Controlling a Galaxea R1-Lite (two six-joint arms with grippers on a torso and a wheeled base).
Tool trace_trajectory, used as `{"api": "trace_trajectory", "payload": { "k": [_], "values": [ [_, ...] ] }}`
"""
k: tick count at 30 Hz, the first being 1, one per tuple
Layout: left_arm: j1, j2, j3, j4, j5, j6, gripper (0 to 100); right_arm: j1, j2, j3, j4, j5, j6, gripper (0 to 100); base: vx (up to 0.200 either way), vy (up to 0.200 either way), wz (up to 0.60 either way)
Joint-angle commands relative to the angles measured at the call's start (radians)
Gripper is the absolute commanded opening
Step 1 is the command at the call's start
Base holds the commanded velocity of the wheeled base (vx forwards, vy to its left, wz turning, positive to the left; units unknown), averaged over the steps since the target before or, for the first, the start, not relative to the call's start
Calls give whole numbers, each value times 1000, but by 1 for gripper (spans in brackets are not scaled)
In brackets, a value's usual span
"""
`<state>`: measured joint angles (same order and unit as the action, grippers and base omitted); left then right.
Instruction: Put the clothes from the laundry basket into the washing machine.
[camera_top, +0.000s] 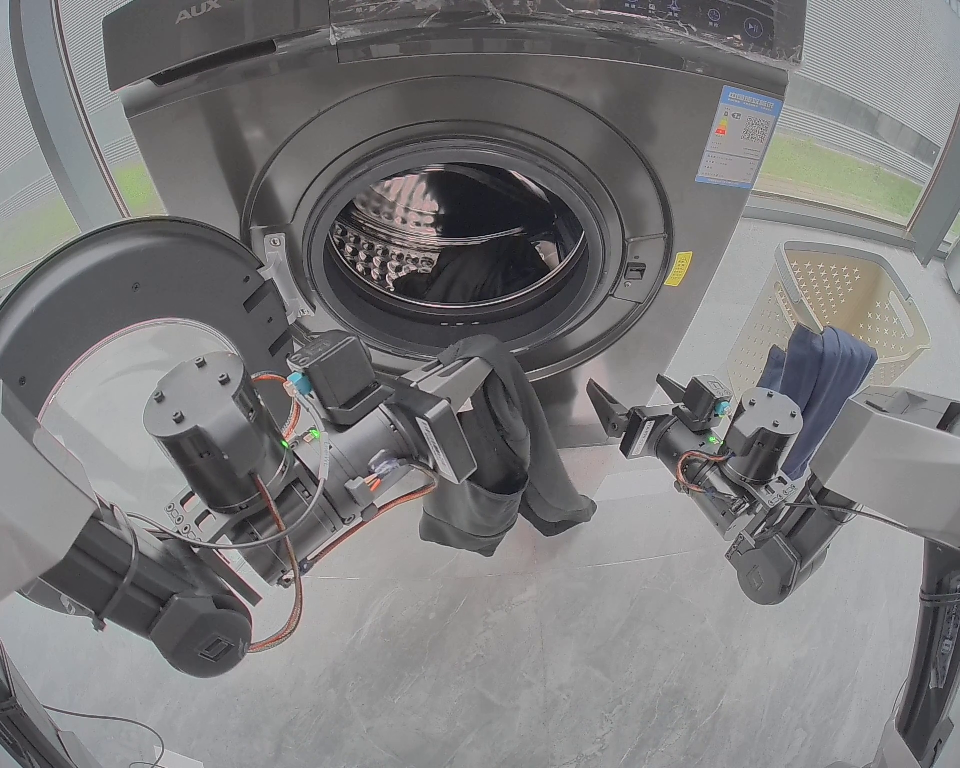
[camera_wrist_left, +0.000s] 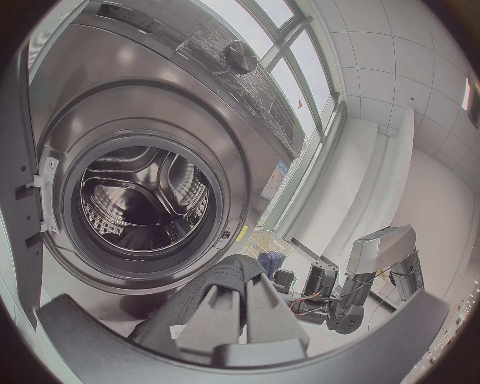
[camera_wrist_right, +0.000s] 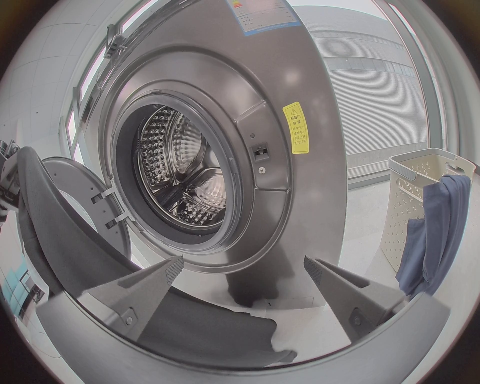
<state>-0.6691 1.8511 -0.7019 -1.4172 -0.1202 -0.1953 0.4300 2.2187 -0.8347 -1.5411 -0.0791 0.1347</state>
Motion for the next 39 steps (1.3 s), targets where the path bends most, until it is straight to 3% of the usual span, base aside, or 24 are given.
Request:
{"api": "trace_trajectory", "payload": {
  "k": [1,4,10,17,22,39],
  "values": [
    [0,0,2,0,1,-1,0,-8,-7,8,-1,1,3,100,0,0,0],
    [2,0,2,0,1,-1,0,4,-13,32,-1,6,2,100,0,0,0],
    [6,7,-2,0,1,-3,0,102,-103,181,-2,19,8,100,0,0,0],
    [14,17,-7,0,1,-3,0,188,-154,273,-1,27,11,100,0,0,0],
    [14,16,-2,-2,1,-1,0,217,-146,264,-1,27,11,100,0,0,0],
    [14,16,2,-22,1,-3,0,202,78,95,-2,24,14,100,0,0,0]
  ]
}}
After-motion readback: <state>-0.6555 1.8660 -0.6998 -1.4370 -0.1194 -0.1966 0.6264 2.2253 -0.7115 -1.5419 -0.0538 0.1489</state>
